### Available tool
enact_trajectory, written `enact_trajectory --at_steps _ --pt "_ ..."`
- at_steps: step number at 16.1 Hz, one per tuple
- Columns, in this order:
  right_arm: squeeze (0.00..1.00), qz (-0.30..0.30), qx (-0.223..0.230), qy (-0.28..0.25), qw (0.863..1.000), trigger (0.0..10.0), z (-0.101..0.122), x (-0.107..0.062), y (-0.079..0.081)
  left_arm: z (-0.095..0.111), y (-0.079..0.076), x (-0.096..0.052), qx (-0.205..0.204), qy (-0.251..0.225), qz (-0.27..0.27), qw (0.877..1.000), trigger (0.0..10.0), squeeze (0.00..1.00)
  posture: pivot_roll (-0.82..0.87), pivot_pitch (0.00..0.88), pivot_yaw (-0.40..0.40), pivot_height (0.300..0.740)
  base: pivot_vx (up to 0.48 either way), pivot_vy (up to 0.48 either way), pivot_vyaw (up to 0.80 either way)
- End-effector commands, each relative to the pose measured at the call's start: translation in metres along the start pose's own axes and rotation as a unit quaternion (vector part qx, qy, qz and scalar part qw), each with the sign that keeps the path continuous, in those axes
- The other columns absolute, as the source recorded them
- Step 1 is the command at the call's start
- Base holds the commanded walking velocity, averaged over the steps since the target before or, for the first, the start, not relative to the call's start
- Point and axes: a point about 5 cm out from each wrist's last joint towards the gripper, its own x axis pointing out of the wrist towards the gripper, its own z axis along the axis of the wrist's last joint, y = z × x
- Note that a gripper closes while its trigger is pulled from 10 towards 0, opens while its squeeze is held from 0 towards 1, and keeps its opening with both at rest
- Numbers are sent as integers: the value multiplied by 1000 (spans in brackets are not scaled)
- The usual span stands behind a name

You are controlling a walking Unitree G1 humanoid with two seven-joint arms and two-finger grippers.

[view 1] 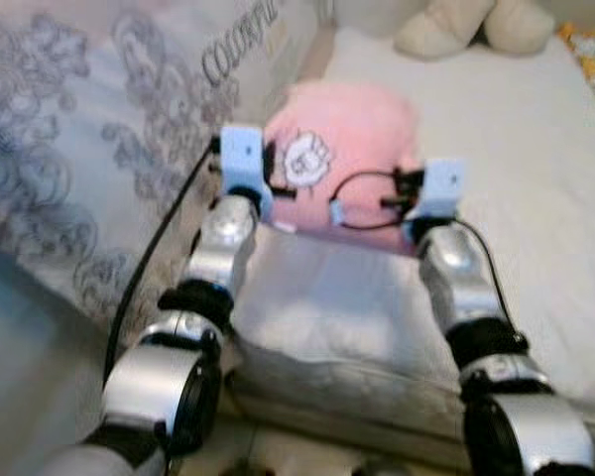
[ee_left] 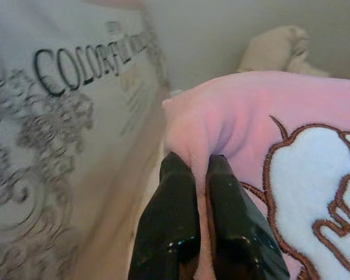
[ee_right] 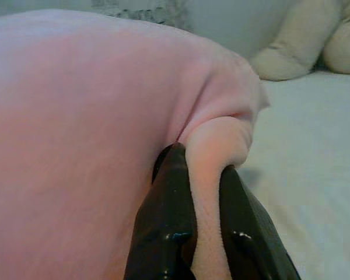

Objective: Clean up the room

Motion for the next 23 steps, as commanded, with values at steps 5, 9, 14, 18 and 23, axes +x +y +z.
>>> enact_trajectory --at_steps 5,9,14,18,23 --pt "0 23 -12 8 1000 10000 14 14 5 5 10 5 -11 4 30 999 10000 0 -161 0 70 732 456 0 0" --pt "0 77 -71 106 989 10000 -5 21 12 -9 12 5 -45 51 100 993 10000 0 -151 37 68 732 226 0 0" --pt "0 138 -181 185 956 10000 -46 3 23 -55 19 -20 -26 113 162 980 10000 0 -117 74 53 732 0 0 0" --pt "0 147 -228 207 940 10000 -57 -4 13 -92 -16 -41 -64 177 134 973 10000 0 -110 83 42 732 0 0 0" --pt "1000 127 -161 219 954 10000 -63 -6 18 -67 -24 -26 6 115 65 991 10000 1000 -132 76 36 732 0 0 0"
